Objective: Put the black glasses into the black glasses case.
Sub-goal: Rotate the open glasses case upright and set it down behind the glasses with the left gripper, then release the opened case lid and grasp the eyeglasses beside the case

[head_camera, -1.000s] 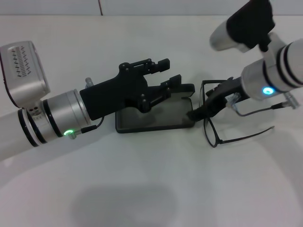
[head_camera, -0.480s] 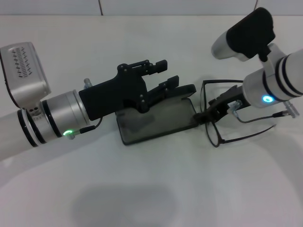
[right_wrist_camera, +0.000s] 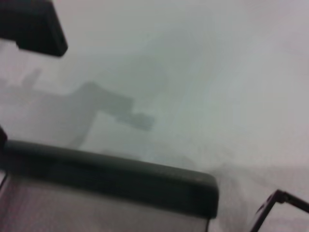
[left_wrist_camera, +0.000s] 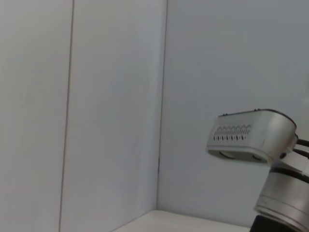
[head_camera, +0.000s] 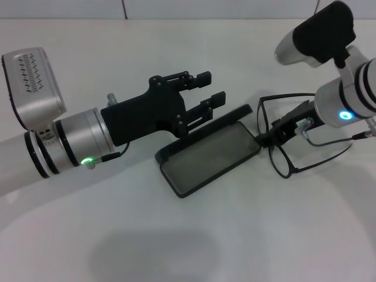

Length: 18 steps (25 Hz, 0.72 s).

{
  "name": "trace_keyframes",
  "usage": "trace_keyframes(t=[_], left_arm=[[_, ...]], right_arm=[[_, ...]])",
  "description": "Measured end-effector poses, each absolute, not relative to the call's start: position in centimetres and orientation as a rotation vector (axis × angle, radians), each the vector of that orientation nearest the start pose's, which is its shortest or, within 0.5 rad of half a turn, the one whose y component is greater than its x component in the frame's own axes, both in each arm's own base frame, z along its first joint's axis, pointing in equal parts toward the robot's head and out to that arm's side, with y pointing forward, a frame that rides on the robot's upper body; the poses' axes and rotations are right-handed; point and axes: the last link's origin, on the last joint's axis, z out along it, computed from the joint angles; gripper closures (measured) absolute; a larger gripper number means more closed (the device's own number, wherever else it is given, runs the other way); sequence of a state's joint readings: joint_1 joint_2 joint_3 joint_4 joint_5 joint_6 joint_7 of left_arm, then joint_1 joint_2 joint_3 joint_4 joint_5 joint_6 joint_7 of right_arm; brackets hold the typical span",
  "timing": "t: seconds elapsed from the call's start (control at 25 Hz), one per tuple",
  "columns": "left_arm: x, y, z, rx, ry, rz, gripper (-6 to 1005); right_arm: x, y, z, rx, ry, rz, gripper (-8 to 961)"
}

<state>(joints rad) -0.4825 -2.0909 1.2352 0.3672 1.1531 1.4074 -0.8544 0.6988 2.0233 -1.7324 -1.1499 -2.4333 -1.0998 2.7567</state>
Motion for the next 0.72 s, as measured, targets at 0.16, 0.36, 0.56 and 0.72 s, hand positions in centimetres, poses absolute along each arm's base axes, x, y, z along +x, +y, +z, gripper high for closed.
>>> trace_keyframes(t=[0.16, 0.36, 0.56, 0.72], left_arm=[[-23.39, 31.79, -5.17, -2.481, -0.322, -1.063, 464], [-23.4, 31.79, -5.17, -2.48, -0.323, -1.063, 458], [-23.39, 31.81, -5.13, -2.476, -0.324, -1.066, 453], [-23.38, 31.81, -5.13, -2.477, -0.324, -1.066, 448]], right_arm=[[14.7, 38.2, -5.89, -2.57, 0.811, -0.283, 503], [14.79, 38.18, -5.49, -2.576, 0.823, -0.291, 505], [14.87, 38.22, -5.38, -2.574, 0.828, -0.293, 507], [14.94, 38.21, -5.56, -2.577, 0.817, -0.296, 524]])
